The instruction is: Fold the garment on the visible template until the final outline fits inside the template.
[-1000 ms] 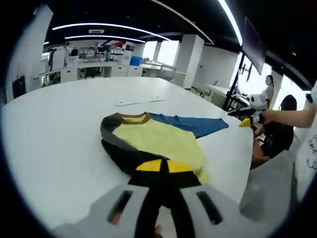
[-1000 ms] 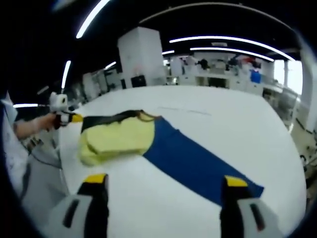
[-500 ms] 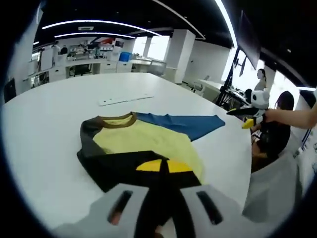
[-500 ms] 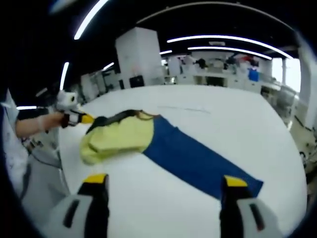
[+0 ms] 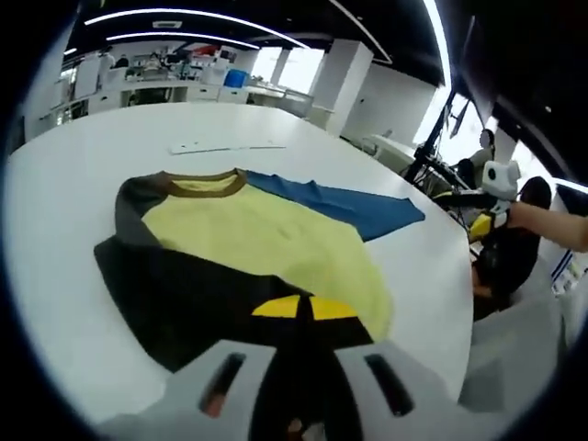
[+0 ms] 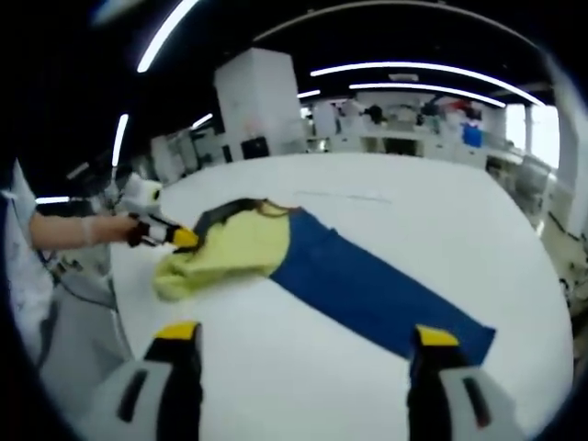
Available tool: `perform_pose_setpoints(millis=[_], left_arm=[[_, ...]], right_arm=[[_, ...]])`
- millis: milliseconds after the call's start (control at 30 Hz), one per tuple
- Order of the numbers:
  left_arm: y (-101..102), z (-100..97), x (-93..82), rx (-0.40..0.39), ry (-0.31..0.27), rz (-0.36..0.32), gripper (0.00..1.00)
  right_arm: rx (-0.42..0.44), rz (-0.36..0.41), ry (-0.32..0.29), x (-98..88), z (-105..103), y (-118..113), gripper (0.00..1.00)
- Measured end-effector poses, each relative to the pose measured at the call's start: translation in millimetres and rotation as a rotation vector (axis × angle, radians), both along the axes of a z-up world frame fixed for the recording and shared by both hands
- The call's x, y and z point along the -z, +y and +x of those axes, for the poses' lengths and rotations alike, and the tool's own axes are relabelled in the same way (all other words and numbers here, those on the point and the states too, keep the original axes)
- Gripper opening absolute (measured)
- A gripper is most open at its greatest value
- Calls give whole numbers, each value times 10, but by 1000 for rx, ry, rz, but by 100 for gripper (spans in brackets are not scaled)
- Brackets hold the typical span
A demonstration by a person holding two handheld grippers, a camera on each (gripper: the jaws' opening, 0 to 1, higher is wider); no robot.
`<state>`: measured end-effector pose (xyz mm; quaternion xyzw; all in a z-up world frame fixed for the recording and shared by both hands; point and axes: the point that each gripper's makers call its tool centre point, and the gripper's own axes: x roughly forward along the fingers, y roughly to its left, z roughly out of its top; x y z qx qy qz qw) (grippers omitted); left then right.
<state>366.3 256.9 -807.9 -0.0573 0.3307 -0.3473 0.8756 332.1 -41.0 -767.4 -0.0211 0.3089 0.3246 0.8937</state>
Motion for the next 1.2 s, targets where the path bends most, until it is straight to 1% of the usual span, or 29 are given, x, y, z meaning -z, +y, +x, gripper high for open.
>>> perform_pose_setpoints(millis=[167, 300, 433, 500, 700, 733, 833, 1000, 1033, 1133, 1200], left_arm=[[12, -8, -7, -9, 6, -9, 0], [23, -9, -34, -6, -9, -7, 0], [33, -40, -63, -1, -16, -22, 1], [23, -50, -85, 0, -26, -21, 7], [100, -79, -153, 5, -60, -14, 30], [85, -117, -171, 9, -63, -15, 34], [134, -133, -166, 10, -65, -19, 41], [206, -184, -200, 1, -52, -52, 53], [225, -201, -195, -1, -49, -52, 57], [290, -232, -191, -5, -47, -42, 66], [338, -252, -180, -10, -38, -42, 69]], right_arm=[[11, 10, 4, 10, -2, -16, 94], [9, 9, 4, 12, -5, -11, 94], [9, 11, 5, 21, -6, -4, 94], [10, 12, 7, 29, -7, 3, 94], [5, 13, 13, 33, -34, 42, 94], [6, 14, 12, 34, -36, 47, 94], [5, 17, 12, 31, -38, 59, 94], [3, 16, 11, 27, -39, 75, 94], [2, 16, 10, 26, -39, 78, 94], [1, 16, 13, 33, -44, 89, 94], [-1, 13, 14, 40, -48, 87, 93]])
